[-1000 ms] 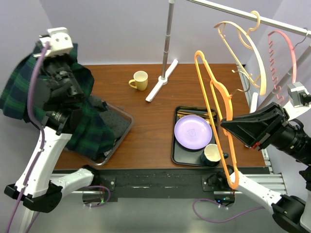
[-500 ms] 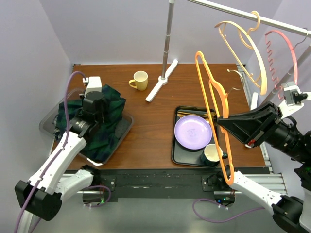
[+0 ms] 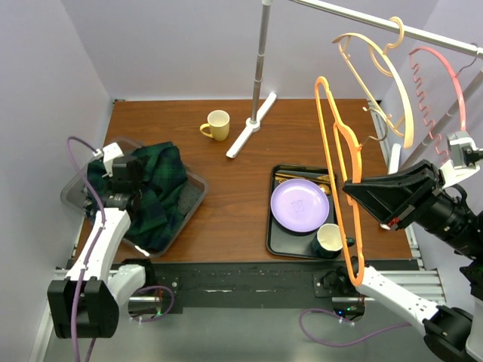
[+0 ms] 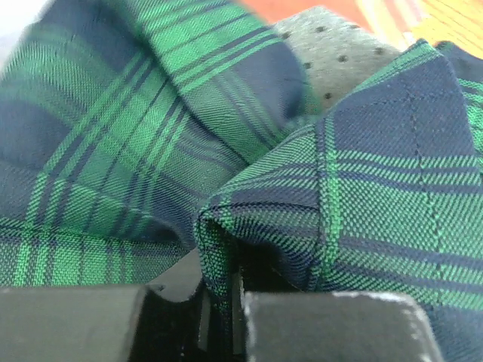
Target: Remove the skirt from the hanger
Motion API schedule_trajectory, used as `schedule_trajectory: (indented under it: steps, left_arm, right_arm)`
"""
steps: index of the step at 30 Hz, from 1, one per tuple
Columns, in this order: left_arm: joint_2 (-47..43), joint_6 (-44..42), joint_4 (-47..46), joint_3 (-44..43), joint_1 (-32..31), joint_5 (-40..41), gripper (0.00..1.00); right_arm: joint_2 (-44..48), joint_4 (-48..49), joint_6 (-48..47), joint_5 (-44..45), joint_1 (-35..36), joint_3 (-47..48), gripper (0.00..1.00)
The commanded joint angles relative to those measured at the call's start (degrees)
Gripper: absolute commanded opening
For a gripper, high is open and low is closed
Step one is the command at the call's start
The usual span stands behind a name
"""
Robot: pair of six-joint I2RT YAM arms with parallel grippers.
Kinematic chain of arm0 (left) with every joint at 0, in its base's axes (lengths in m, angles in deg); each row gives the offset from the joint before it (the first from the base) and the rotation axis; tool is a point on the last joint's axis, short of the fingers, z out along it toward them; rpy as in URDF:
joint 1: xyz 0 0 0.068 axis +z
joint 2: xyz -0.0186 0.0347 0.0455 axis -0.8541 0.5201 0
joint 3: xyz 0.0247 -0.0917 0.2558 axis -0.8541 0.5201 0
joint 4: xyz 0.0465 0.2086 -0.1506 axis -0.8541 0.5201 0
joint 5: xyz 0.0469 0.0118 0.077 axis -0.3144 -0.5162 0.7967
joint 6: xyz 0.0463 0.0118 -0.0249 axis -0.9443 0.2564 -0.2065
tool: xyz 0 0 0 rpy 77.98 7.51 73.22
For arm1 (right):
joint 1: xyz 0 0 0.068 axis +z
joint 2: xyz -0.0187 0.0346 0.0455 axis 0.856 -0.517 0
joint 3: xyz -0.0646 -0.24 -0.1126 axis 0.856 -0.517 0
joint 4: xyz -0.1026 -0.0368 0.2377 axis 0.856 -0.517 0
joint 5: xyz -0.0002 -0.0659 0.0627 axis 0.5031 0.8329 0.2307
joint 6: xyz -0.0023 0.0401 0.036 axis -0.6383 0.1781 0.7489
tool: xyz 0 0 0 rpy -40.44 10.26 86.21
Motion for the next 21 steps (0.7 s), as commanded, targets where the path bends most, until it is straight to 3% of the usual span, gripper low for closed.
schedule_trajectory:
  steps: [1, 3, 5, 7, 10, 12, 17, 21]
  left_arm:
    - [4.83, 11.22, -1.91, 3.35, 7.85, -9.24, 0.10]
    - [7.55, 14.58, -2.69, 5.36, 10.68, -13.19, 0.12]
    - [11.05, 16.17, -4.71, 7.03, 13.76, -16.89, 0.24]
    - [13.09, 16.88, -3.94, 6.52, 14.73, -17.88, 0.28]
    - [13.02, 16.88, 1.06, 2.22, 14.74, -14.19, 0.38]
    - [10.12, 16.44, 3.36, -2.44, 14.65, -11.57, 0.49]
    - [5.02, 13.28, 10.21, -16.56, 14.65, -6.98, 0.92]
    - [3.52, 7.93, 11.72, -23.80, 14.13, -3.38, 1.00]
  right_arm:
    - [0.50, 3.42, -0.88, 1.75, -0.04, -0.01, 0.00]
    - [0.41, 3.59, -0.53, 1.57, 0.05, -0.54, 0.00]
    - [0.41, 4.47, 0.08, 1.66, -0.04, -0.89, 0.00]
    - [0.23, 5.00, 0.52, 1.31, 0.05, -0.72, 0.00]
    - [-0.21, 4.48, 0.70, 1.48, 0.05, 0.86, 0.00]
    - [-0.21, 4.03, 0.70, 1.66, -0.04, 1.74, 0.00]
    - [0.49, 4.65, 1.67, 1.83, -0.04, 1.22, 0.00]
    - [0.32, 4.82, 1.67, 1.83, 0.05, 1.04, 0.00]
